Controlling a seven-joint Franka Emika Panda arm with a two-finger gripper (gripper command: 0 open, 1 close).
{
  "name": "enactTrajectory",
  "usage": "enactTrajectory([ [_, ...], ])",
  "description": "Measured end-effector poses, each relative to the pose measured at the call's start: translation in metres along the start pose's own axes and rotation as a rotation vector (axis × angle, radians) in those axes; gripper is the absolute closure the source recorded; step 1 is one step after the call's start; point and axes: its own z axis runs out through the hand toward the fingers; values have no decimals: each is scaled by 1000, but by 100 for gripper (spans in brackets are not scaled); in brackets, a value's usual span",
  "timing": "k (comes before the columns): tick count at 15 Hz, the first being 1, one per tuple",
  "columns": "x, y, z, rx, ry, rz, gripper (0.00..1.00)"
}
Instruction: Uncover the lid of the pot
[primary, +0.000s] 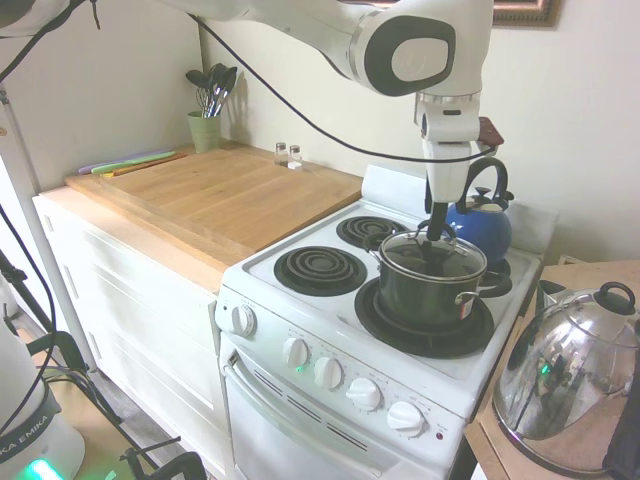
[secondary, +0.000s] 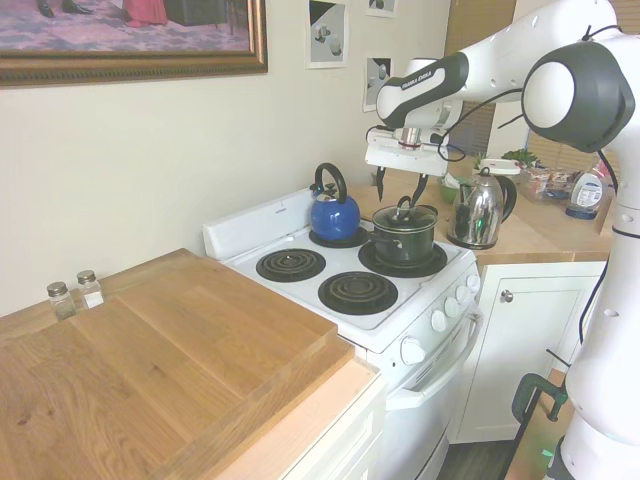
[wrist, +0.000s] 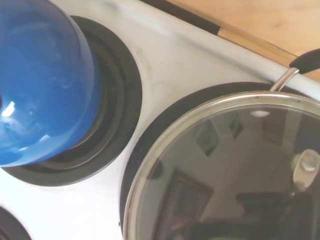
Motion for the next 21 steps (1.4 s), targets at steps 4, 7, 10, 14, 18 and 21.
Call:
enactTrajectory([
  [4,2,-5,0,-15,2,-1,100],
  [7,4,-6,-1,-25,4,0,100],
  [10,7,-7,0,-30,6,0,100],
  [14,12,-6,1,-32,7,1,100],
  [18,14,-5,2,-30,1,-3,100],
  [21,19,-4,1,-24,-15,-14,100],
])
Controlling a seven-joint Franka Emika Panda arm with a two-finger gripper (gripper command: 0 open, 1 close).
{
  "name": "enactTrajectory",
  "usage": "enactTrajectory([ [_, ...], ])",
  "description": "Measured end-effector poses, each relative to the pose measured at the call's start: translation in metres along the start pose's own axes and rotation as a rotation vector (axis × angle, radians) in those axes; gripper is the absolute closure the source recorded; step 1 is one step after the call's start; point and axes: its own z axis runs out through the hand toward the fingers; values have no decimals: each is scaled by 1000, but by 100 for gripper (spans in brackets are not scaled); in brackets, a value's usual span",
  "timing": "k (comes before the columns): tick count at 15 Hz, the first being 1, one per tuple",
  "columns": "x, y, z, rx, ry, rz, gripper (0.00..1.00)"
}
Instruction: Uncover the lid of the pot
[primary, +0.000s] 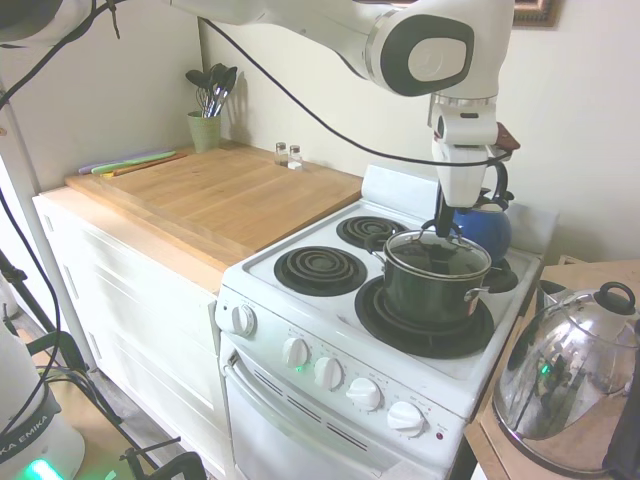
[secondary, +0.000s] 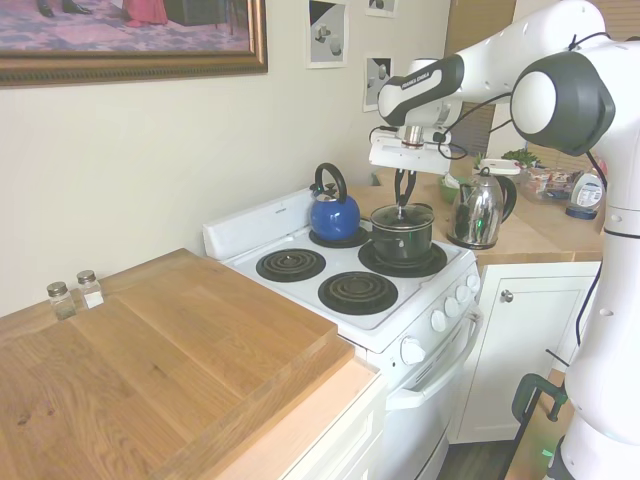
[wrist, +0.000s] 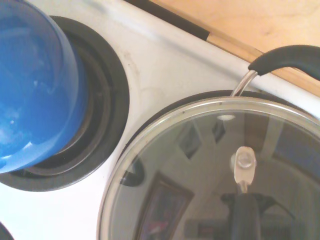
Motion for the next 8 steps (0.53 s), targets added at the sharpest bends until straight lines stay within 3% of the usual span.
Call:
enactTrajectory([
  [4,10,5,-10,18,-3,-3,100],
  [8,20,19,-54,69,6,0,100],
])
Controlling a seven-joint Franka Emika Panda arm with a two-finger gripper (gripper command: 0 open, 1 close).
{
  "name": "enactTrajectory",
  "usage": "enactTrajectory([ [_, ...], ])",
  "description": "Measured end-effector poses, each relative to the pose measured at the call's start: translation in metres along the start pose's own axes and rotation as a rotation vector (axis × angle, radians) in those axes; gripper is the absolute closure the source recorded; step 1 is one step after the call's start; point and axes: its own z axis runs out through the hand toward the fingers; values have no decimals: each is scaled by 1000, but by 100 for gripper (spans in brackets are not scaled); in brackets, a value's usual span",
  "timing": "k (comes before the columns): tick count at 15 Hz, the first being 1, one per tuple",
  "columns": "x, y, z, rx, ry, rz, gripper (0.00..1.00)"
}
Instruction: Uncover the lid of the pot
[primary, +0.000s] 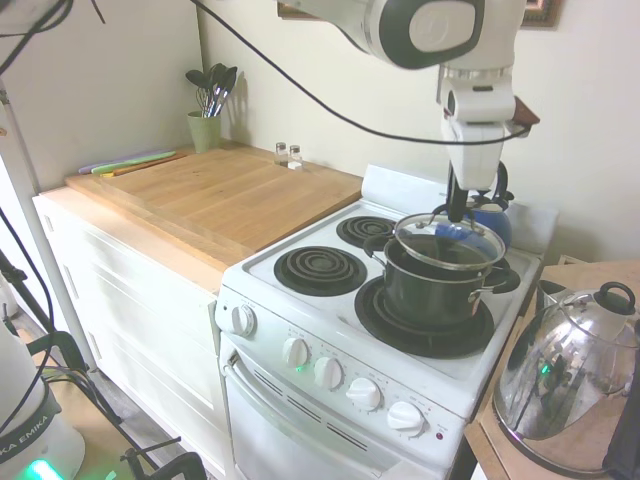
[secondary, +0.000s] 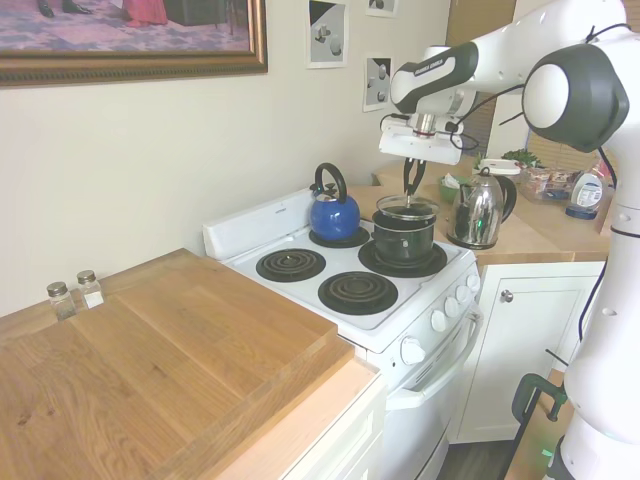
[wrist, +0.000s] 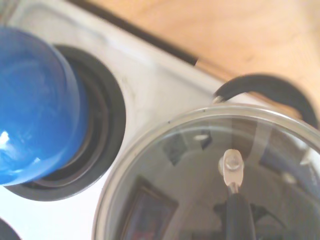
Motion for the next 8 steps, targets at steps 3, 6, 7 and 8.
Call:
enactTrajectory([
  [3,-20,14,-40,35,30,-51,100],
  [6,-93,37,-80,74,54,-158,100],
  [7,-123,46,-91,86,65,-202,100],
  [8,-160,58,-101,97,83,-247,100],
])
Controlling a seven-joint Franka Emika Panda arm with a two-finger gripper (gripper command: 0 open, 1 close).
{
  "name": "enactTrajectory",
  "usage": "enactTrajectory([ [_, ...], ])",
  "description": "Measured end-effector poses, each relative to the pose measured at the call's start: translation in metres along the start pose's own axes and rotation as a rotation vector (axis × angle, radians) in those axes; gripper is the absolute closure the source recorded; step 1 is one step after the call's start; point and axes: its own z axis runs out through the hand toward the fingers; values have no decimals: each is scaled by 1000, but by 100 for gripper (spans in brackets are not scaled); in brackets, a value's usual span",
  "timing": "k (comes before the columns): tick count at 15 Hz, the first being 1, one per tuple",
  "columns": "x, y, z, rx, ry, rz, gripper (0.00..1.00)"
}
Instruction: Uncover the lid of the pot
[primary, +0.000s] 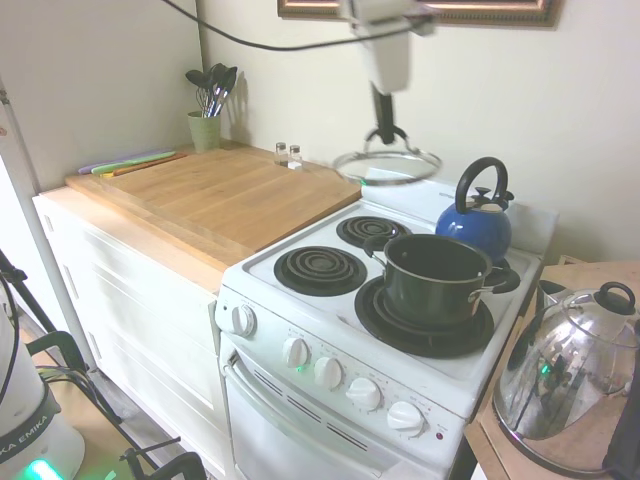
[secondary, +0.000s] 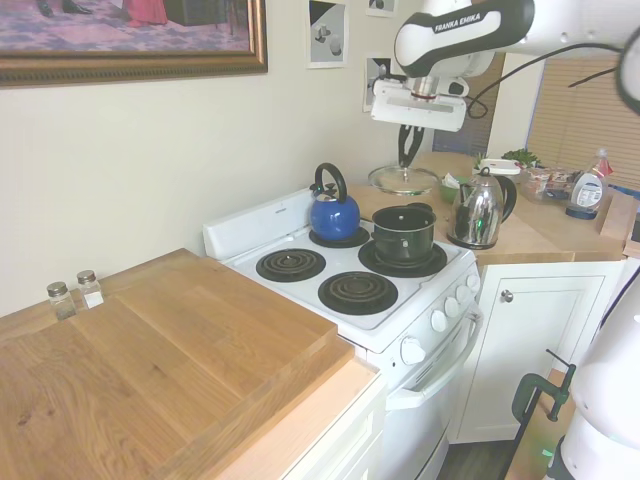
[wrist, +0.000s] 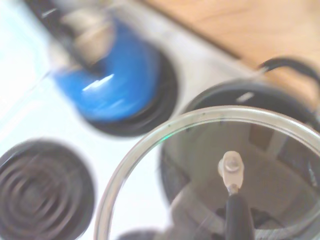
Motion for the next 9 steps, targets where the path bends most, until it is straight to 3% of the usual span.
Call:
enactTrajectory([
  [3,-121,-4,-21,26,53,-124,100],
  [5,-188,-12,-15,24,64,-198,100],
  [9,-284,-48,19,-29,19,-364,100],
])
